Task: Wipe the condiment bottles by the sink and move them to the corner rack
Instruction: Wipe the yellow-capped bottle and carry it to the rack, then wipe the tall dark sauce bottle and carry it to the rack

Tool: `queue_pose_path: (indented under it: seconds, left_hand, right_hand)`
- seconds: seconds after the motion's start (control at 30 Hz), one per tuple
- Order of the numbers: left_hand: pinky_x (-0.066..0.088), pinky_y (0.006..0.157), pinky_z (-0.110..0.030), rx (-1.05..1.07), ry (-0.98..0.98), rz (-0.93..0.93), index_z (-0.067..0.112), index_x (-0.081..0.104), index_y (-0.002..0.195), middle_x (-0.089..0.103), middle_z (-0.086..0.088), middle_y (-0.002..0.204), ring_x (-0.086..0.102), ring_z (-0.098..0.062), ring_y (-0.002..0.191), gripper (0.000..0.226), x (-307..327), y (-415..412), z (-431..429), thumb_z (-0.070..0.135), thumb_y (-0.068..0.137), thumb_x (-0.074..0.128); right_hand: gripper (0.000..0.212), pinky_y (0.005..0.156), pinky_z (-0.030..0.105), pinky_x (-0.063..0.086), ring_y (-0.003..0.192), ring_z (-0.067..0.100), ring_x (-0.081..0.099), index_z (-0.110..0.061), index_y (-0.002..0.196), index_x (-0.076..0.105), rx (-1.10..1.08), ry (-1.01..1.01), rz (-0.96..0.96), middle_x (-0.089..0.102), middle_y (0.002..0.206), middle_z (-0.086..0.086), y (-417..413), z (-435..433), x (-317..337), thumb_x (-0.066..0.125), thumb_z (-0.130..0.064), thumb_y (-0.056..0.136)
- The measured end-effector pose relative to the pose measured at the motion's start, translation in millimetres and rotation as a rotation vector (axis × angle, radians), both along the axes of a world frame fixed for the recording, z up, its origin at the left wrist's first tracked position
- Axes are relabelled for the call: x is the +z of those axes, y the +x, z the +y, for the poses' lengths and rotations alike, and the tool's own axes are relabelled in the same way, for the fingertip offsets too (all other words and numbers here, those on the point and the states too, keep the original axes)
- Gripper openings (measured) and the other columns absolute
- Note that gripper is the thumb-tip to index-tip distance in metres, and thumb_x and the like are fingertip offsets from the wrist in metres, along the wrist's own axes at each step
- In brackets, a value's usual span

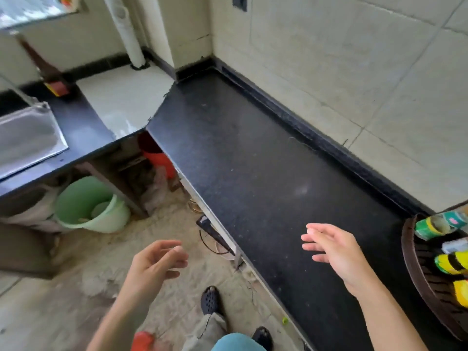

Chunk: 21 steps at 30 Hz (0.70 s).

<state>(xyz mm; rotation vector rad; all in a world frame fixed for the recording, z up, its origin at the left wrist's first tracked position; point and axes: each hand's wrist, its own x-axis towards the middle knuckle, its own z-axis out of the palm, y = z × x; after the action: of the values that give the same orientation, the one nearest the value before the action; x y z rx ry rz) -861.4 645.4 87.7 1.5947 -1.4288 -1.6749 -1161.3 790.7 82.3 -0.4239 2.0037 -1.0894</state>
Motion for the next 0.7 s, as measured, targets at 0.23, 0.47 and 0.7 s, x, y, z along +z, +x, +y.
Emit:
queue_pose_path:
  seconds: [0.23,0.47,0.7]
  left_hand:
    - [0.052,0.074,-0.044,0.323,-0.025,-0.067,0.013,0.068,0.095,0.074,-0.012,0.084,0.068,-0.033,0.084,0.008,-13,114,-19,0.014,0.092,0.061]
    - [0.055,0.08,-0.056,0.379,-0.099,-0.163,0.018,0.067,0.096,0.073,-0.011,0.086,0.068,-0.032,0.083,0.007,-1,190,-80,0.016,0.091,0.063]
    - [0.057,0.076,-0.037,0.328,-0.126,-0.269,0.024,0.065,0.099,0.073,0.0,0.086,0.069,-0.016,0.083,0.011,-2,221,-135,0.027,0.089,0.065]
  right_hand:
    - [0.014,0.08,0.04,0.057,0.085,0.014,0.073,-0.023,0.105,0.068,0.248,-0.031,0.019,0.075,0.094,-0.001,53,-95,2,0.058,-0.022,0.095]
    - [0.014,0.076,0.035,0.058,0.083,0.013,0.072,-0.024,0.106,0.066,0.427,-0.07,0.041,0.074,0.094,-0.001,130,-198,7,0.058,-0.022,0.095]
    - [0.018,0.071,0.029,0.058,0.082,0.011,0.071,-0.025,0.111,0.063,0.575,-0.04,0.068,0.073,0.092,-0.004,175,-275,-2,0.059,-0.026,0.094]
